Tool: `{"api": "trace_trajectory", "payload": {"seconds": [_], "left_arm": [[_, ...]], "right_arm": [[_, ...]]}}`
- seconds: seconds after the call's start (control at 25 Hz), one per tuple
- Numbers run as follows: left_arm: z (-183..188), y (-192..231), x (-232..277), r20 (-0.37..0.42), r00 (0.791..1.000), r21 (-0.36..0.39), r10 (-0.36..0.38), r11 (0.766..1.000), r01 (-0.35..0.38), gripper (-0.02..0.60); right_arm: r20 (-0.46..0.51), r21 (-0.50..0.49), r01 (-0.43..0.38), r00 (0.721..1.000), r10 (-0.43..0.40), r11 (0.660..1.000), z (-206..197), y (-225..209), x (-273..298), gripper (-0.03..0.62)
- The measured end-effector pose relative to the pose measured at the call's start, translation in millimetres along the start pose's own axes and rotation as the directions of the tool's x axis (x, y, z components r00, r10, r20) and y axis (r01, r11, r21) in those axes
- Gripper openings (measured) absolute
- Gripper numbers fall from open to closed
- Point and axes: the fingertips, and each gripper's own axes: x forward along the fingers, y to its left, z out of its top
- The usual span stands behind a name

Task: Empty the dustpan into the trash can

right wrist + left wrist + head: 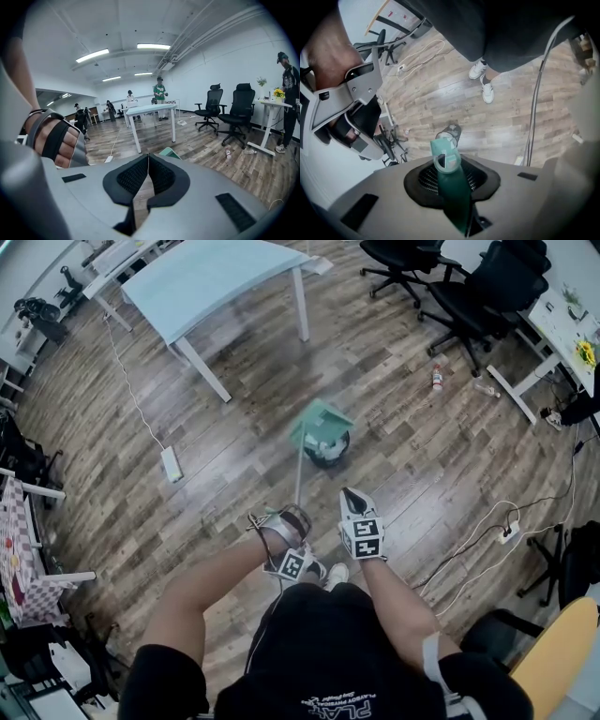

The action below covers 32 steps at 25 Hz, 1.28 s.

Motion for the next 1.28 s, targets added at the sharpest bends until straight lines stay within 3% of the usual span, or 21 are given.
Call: {"api": "trace_trajectory", "payload": {"seconds": [0.12,0.2,0.56,0.8,1.04,1.28], "left_arm": [[1,-7,-5,-0.026,1.000,0.169,-0.012,0.986,0.017,0.095],[3,-7,-8,-0.043,0.999,0.242,-0.018,0.970,0.027,0.095],[5,-1,-11,-0.078,0.996,0.288,-0.038,0.956,0.059,0.097],[4,-3,-6,-0.085,0.996,0.352,-0.036,0.934,0.064,0.103],[1,5,-7,-0.100,0.995,0.324,-0.028,0.944,0.059,0.101],[-4,17,-10,-0.071,0.997,0.136,-0.040,0.990,0.049,0.098]], "right_arm": [[-0.001,-0.002,0.000,1.000,0.000,1.000,-5,0,-7,0.026],[0.000,0.002,-0.001,1.000,0.001,1.000,-7,0,-11,0.026],[0.013,-0.018,-0.025,1.000,0.026,1.000,-6,12,-22,0.026],[0.022,-0.020,-0.022,0.999,0.023,1.000,-8,14,-30,0.026],[0.023,-0.015,-0.026,0.999,0.026,1.000,-15,19,-37,0.026],[0.025,-0.018,-0.026,0.999,0.026,1.000,-17,14,-41,0.026]]}}
